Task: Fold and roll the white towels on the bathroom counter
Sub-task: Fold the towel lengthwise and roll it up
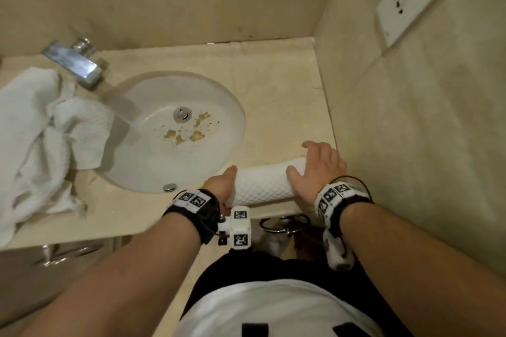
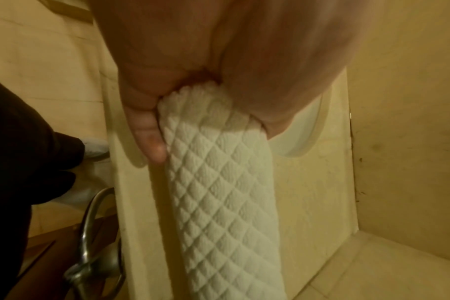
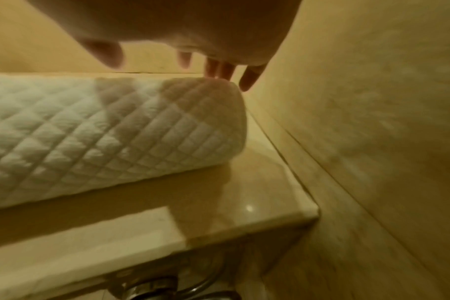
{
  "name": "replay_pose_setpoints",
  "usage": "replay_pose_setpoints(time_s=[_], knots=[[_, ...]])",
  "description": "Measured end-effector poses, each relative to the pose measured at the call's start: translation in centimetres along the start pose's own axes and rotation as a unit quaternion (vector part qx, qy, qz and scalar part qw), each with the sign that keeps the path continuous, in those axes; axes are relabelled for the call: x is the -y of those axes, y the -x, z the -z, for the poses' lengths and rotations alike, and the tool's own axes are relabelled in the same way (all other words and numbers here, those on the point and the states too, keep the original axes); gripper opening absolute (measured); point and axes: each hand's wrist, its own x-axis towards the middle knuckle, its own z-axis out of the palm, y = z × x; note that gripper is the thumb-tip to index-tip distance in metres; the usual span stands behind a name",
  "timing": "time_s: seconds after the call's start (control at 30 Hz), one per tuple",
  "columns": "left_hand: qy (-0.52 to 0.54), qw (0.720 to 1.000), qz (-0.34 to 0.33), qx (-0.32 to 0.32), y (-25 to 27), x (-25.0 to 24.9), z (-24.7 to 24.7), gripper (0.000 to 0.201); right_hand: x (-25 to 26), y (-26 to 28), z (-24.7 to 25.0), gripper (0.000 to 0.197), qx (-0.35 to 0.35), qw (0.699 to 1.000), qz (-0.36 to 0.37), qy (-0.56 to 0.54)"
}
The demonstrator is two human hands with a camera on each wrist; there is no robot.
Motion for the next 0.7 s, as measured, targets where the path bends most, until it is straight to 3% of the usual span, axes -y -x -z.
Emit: replay_pose_setpoints(time_s=[0.07,0.17,0.23,0.33,0.4,0.6,0.7], knots=[[-0.002,1.000,-0.008,-0.001,0.5,-0.1,0.0,0.108,-1.0,0.8,0.1,0.076,-0.021,0.989,-0.144,-0.040],[0.003,1.000,-0.025,-0.017,3.2,-0.7,-0.5,0.107,-1.4,1.0,-0.2,0.098,0.067,0.930,-0.304,-0.194],[-0.001,0.999,-0.032,-0.033,4.5,-1.1,-0.8,0.101,-1.2,0.6,-0.9,0.108,0.100,0.879,-0.354,-0.303],[-0.018,0.997,-0.042,-0.055,5.7,-1.3,-0.4,0.091,-0.5,-0.4,-1.6,0.125,0.080,0.809,-0.404,-0.420],[-0.014,0.997,-0.037,-0.069,6.0,-1.2,0.4,0.092,0.0,-0.8,-1.6,0.119,0.081,0.784,-0.402,-0.466],[0.062,0.995,-0.030,-0.078,6.7,0.9,4.4,0.088,1.1,-0.9,-3.5,0.099,0.130,0.817,-0.347,-0.442],[0.092,0.993,-0.025,-0.076,8.4,1.6,6.0,0.082,3.2,-0.2,-3.1,0.089,0.128,0.812,-0.307,-0.479]])
